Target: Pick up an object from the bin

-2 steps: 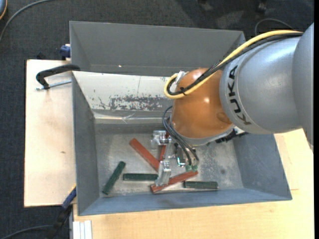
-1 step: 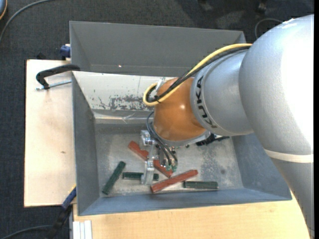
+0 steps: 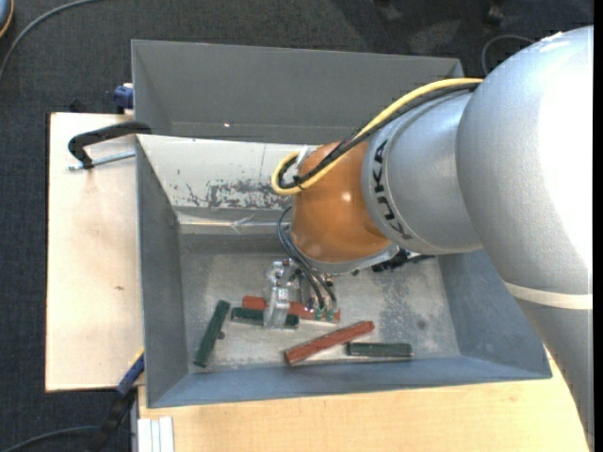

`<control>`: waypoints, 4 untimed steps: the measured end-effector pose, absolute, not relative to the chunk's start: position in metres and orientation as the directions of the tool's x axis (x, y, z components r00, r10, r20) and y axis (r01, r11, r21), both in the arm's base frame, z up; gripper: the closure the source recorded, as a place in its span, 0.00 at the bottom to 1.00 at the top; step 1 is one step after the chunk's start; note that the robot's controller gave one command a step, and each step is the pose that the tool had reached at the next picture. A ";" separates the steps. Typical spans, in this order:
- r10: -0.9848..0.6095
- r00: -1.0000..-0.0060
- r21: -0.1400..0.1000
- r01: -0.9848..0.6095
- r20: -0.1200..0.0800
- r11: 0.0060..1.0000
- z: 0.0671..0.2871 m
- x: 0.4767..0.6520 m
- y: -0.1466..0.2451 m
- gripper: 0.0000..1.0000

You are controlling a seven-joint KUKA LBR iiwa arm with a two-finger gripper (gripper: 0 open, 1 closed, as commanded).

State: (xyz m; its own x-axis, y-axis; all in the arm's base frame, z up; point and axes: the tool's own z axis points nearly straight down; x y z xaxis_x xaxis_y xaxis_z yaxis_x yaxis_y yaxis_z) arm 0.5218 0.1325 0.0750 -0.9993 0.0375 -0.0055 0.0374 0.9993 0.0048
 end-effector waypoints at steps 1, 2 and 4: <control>0.037 -0.999 0.003 0.037 -0.003 0.999 0.071 0.520 0.131 0.00; 0.038 -0.999 0.004 0.038 -0.003 0.999 0.073 0.521 0.132 1.00; 0.065 -0.998 0.006 0.065 -0.010 0.998 0.182 0.497 0.149 1.00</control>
Offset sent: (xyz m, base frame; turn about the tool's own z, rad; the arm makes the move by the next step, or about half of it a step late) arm 0.0000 0.0000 0.0000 0.0000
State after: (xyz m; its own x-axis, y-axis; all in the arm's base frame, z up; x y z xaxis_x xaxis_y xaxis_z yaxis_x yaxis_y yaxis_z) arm 0.4967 0.1486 0.1821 -0.9979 0.0646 -0.0101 0.0645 0.9979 0.0059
